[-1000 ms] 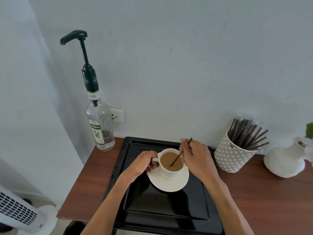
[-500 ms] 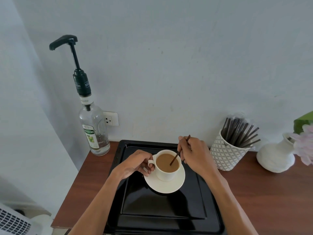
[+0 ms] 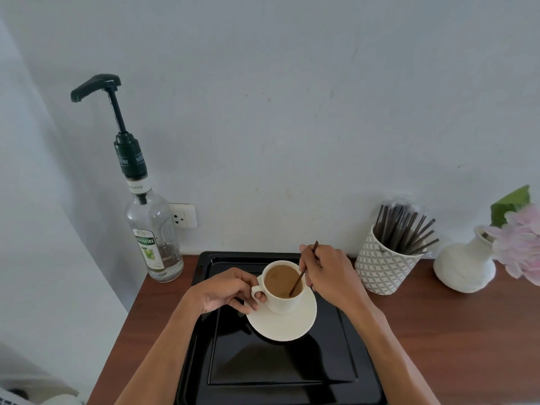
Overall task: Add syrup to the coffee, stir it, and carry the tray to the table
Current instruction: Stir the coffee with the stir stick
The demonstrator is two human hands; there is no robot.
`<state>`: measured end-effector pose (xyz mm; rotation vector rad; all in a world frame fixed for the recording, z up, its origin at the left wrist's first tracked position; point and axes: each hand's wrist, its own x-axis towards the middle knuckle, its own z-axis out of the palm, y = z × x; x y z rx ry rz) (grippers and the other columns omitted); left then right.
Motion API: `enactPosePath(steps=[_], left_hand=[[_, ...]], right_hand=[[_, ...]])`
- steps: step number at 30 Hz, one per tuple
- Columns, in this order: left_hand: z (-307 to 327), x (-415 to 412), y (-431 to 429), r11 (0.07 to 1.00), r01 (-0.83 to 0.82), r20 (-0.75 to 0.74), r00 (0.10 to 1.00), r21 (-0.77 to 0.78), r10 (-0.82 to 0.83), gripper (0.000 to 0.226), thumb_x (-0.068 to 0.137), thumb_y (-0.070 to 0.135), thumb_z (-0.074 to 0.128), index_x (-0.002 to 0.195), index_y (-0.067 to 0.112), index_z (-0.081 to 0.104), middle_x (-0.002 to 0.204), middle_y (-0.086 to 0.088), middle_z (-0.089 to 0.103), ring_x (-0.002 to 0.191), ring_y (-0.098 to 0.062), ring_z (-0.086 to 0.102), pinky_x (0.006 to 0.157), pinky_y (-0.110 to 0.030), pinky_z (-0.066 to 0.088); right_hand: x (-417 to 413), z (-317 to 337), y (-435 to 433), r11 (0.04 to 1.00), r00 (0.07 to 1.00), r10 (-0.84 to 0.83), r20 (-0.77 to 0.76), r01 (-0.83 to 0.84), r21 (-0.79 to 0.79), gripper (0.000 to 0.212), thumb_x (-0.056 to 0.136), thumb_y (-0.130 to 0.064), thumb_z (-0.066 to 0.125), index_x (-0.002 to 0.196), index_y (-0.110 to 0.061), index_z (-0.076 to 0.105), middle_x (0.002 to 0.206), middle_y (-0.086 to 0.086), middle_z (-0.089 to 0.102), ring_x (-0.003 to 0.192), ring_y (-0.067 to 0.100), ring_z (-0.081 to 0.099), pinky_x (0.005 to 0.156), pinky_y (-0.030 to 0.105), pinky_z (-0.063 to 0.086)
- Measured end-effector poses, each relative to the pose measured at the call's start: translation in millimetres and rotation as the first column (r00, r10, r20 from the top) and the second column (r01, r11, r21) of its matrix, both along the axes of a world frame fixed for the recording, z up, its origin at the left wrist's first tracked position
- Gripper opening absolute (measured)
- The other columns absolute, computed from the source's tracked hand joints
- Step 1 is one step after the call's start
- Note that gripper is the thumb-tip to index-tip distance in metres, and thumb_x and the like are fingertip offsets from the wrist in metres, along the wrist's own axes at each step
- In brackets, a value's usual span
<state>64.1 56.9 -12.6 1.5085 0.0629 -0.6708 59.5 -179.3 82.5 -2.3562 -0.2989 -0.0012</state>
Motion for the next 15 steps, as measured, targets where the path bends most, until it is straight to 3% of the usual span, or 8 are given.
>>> enactPosePath(steps=[7,15], left_hand=[[7,9,10,0.982,0.17,-0.016,0.985,-0.076,-0.172,0.021,0.093,0.003,0.049,0.096,0.002,0.07,0.106,-0.016,0.072,0.064,-0.017,0.069,0.051,-0.022,0.059],[3,13,12,0.981,0.174,-0.029,0.984,-0.09,-0.177,0.025,0.095,0.005,0.053,0.1,0.006,0.078,0.106,-0.013,0.076,0.083,-0.023,0.078,0.057,-0.018,0.06]], right_hand=[[0,0,5,1.0,0.999,-0.024,-0.026,0.024,-0.005,0.049,0.108,-0.038,0.044,0.069,-0.015,0.065,0.054,0.0,0.066,0.058,0.023,0.067,0.076,0.049,0.059],[-4,2,9,0.999,0.998,-0.049,-0.037,0.049,-0.007,0.049,0.108,-0.039,0.043,0.072,-0.014,0.066,0.054,-0.004,0.064,0.061,0.024,0.069,0.076,0.05,0.059]])
